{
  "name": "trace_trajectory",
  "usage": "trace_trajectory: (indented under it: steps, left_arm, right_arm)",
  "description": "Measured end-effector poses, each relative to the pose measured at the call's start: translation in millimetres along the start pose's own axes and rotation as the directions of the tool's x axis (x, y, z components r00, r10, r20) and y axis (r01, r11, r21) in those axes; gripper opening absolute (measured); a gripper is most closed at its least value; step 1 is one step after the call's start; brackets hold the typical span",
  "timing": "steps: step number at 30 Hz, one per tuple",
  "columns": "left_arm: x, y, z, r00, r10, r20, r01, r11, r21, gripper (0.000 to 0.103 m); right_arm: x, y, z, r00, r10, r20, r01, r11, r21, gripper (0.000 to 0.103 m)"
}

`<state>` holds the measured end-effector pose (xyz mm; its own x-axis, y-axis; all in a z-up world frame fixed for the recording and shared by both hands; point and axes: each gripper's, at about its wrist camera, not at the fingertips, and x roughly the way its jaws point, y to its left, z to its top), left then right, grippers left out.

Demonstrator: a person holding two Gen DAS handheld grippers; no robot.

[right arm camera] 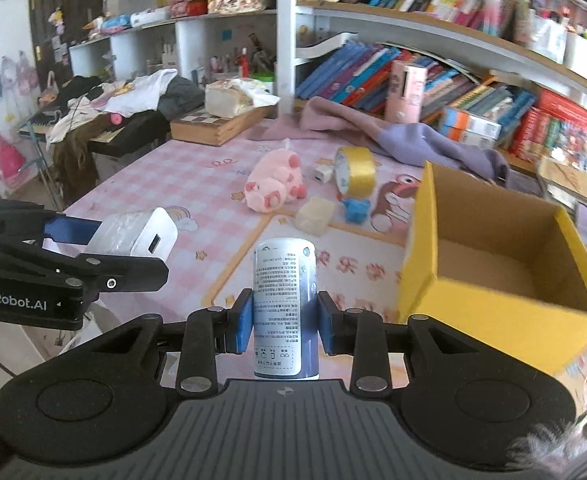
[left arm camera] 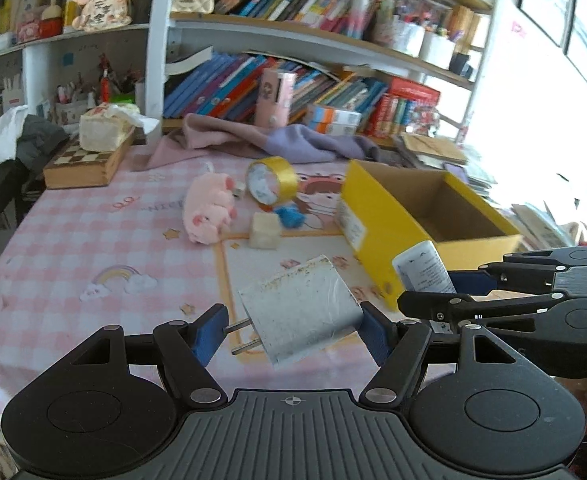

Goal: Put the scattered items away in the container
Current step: 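Carry the charger in the left tool and bottle in the right tool over the yellow box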

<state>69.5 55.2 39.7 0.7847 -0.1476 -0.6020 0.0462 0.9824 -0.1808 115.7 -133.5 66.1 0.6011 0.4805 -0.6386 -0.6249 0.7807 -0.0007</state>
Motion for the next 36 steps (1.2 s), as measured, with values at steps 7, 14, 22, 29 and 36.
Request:
trace_trajectory:
  steps: [7, 14, 22, 29, 36]
  left_arm:
    - [-16.3, -27.7, -13.8, 0.998, -0.068, 0.0, 0.068, 0.996, 0.054, 0.071]
    - [-23.2, -52.4, -24.3, 0.99, -0.143, -0.003, 0.143, 0.985, 0.1, 0.071]
    - [-24.9, -69.8, -31.6, 0.975, -0.219, -0.025, 0.22, 0.966, 0.137, 0.071]
    - [-23.4, -79.5, -34.2, 0.967, -0.253, -0.041, 0.257, 0.953, 0.16, 0.071]
    - [-13.7, -93.4, -34.5, 0.95, -0.303, -0.077, 0.312, 0.932, 0.181, 0.071]
  right_arm:
    - [-37.1, -3.3, -30.5, 0.998, -0.056, -0.009, 0.056, 0.995, 0.081, 0.03]
    - [-66.1, -10.6, -56.6, 0.993, -0.115, -0.035, 0.12, 0.98, 0.159, 0.03]
    - [-87.7, -20.1, -78.9, 0.981, -0.18, -0.074, 0.193, 0.95, 0.247, 0.03]
    - [-98.3, -22.4, -86.3, 0.974, -0.211, -0.086, 0.226, 0.934, 0.276, 0.03]
    - [-107.7, -30.2, -94.2, 0.963, -0.247, -0.107, 0.268, 0.912, 0.31, 0.03]
